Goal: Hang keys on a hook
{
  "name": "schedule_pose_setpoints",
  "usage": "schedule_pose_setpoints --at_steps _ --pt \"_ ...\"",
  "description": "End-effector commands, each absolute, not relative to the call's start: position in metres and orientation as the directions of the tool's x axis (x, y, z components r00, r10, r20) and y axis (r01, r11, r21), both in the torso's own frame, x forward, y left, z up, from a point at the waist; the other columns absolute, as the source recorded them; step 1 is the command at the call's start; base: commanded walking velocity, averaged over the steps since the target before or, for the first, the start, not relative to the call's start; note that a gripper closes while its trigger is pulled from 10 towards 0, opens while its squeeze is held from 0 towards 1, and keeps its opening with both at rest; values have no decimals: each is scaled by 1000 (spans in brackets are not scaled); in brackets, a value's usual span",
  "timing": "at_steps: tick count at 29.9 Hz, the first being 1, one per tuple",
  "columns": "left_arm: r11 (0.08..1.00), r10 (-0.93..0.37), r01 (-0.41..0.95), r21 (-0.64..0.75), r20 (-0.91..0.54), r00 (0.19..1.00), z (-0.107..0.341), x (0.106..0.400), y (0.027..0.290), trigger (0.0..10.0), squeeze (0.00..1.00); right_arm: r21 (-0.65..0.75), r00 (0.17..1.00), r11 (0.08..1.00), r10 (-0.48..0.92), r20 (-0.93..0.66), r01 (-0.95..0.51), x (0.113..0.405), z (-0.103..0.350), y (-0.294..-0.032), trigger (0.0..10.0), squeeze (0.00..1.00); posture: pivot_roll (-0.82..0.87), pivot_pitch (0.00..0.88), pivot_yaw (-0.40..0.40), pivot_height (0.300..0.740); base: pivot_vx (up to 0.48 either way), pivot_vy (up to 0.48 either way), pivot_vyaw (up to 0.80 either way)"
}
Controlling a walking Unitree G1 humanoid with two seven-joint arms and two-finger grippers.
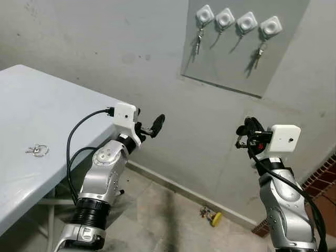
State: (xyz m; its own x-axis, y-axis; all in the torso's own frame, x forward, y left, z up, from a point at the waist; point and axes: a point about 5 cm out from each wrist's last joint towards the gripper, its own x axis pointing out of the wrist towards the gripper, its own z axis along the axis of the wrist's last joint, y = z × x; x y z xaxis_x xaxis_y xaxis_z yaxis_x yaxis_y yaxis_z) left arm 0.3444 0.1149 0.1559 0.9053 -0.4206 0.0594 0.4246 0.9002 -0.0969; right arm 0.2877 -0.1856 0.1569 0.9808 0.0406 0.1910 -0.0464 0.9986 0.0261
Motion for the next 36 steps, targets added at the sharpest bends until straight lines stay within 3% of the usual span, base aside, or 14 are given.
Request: schedule_pose_setpoints --at_steps 1,21,28,36 --pt "899 -424 430 -85 82 902 166 347 115 10000 0 29 973 997 61 225 -69 289 166 -182 10000 0 -68 38 -23 711 390 0 0" --pt "902 -418 425 -78 92 904 169 349 115 10000 0 28 972 995 90 219 -98 289 164 -177 10000 0 -59 18 -30 711 391 0 0" --pt "897 -430 440 -43 147 891 181 347 107 10000 0 22 970 992 118 215 -126 290 164 -173 10000 0 -57 14 -36 711 0 0 0" --pt "836 -542 548 41 225 810 207 343 81 10000 0 -4 956 981 189 226 -193 294 171 -167 10000 0 -57 19 -42 711 0 0 0"
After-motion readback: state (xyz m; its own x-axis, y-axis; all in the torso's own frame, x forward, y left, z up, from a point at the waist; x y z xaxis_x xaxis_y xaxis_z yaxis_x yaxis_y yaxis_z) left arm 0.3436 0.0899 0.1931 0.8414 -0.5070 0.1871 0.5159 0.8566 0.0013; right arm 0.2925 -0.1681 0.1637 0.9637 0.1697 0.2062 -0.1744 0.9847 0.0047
